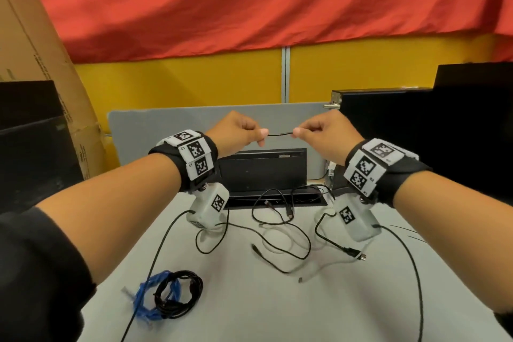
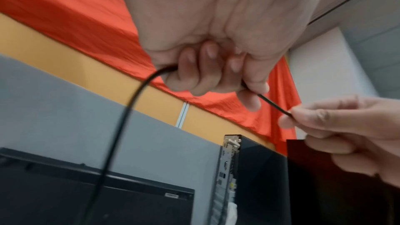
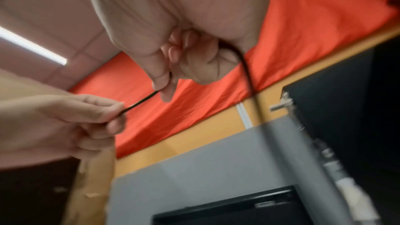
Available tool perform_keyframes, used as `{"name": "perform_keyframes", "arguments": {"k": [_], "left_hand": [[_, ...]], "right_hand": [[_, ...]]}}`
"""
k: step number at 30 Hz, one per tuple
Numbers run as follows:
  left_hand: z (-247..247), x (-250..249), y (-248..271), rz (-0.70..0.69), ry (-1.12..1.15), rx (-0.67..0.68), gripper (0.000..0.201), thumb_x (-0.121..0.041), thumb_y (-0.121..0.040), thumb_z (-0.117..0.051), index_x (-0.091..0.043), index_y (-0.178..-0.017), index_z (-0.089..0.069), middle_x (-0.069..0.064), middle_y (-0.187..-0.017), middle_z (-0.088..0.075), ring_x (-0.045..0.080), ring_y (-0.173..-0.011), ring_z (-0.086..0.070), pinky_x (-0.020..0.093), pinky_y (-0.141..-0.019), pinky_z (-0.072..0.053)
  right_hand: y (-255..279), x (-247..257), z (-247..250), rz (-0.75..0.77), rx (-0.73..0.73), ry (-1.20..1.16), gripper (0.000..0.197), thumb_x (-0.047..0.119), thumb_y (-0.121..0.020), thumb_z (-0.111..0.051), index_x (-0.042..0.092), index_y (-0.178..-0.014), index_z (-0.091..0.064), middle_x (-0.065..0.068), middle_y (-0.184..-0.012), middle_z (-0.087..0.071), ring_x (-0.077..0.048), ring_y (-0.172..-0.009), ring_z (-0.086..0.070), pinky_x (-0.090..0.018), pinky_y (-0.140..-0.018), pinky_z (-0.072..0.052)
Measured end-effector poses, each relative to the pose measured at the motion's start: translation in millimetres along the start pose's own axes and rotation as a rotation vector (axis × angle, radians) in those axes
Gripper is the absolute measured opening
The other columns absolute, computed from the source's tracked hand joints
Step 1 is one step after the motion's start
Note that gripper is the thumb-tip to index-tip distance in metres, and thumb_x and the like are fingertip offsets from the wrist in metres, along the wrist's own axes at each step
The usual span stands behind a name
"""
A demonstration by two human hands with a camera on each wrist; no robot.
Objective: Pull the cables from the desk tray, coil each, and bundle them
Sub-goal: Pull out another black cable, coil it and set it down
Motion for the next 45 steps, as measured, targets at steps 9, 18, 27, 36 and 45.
{"name": "perform_keyframes", "arguments": {"k": [9, 18, 27, 36, 45], "left_hand": [[30, 56, 10, 0.125, -0.317, -0.033, 0.032, -0.036, -0.096, -0.055, -0.016, -0.077, -0.071, -0.001, -0.058, -0.048, 0.015, -0.055, -0.042, 0.026, -0.056, -0.033], [32, 56, 16, 0.085, -0.398, -0.07, 0.03, -0.038, -0.097, -0.053, -0.022, -0.077, -0.069, -0.002, -0.059, -0.053, 0.014, -0.054, -0.047, 0.025, -0.053, -0.033], [-29, 4, 10, -0.088, -0.277, 0.013, 0.024, -0.041, -0.095, -0.056, -0.029, -0.077, -0.067, -0.005, -0.06, -0.053, 0.012, -0.057, -0.047, 0.027, -0.057, -0.038], [2, 37, 19, -0.048, -0.342, -0.018, 0.029, -0.037, -0.099, -0.049, -0.024, -0.079, -0.065, 0.002, -0.063, -0.054, 0.014, -0.056, -0.046, 0.029, -0.058, -0.036], [16, 66, 22, 0.002, -0.486, -0.011, 0.029, -0.036, -0.1, -0.047, -0.02, -0.079, -0.059, -0.002, -0.064, -0.053, 0.015, -0.059, -0.049, 0.027, -0.054, -0.035]], "right_hand": [[1, -65, 28, -0.071, -0.094, 0.399, 0.025, 0.033, -0.095, -0.054, 0.02, -0.082, -0.072, 0.002, -0.063, -0.063, -0.015, -0.058, -0.06, -0.023, -0.052, -0.047], [17, -115, 12, -0.343, 0.116, 0.466, 0.018, 0.025, -0.093, -0.054, 0.016, -0.087, -0.069, -0.005, -0.082, -0.067, -0.02, -0.076, -0.063, -0.035, -0.073, -0.055], [29, 12, -64, -0.012, 0.328, 0.098, 0.021, 0.025, -0.094, -0.053, 0.013, -0.102, -0.068, -0.006, -0.089, -0.069, -0.02, -0.081, -0.064, -0.037, -0.075, -0.052], [15, -24, -11, -0.07, -0.042, 0.093, 0.022, 0.033, -0.092, -0.062, 0.018, -0.087, -0.077, 0.001, -0.081, -0.072, -0.014, -0.078, -0.065, -0.03, -0.074, -0.053], [19, -85, 39, -0.211, -0.27, 0.144, 0.024, 0.035, -0.089, -0.063, 0.022, -0.07, -0.072, 0.013, -0.067, -0.065, -0.007, -0.067, -0.06, -0.02, -0.058, -0.042]]}}
Point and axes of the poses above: each hand's wrist, its own y-axis away from the middle knuckle, its own z-axis out of the back of the hand, x = y × z, the point moved 10 cm from there along -y, towards the middle knuckle
